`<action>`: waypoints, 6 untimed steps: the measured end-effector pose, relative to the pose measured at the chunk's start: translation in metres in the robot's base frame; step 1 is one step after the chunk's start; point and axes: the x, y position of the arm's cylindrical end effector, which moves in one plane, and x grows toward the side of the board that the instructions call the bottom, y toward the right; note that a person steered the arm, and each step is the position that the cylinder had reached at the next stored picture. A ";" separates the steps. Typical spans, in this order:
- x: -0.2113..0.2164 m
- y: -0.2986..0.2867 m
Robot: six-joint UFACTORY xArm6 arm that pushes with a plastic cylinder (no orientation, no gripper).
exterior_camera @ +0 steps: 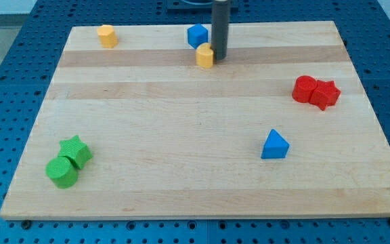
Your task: Move the green circle to the bottom side of the green star
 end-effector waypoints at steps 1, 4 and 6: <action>0.028 -0.012; 0.091 -0.134; 0.116 -0.231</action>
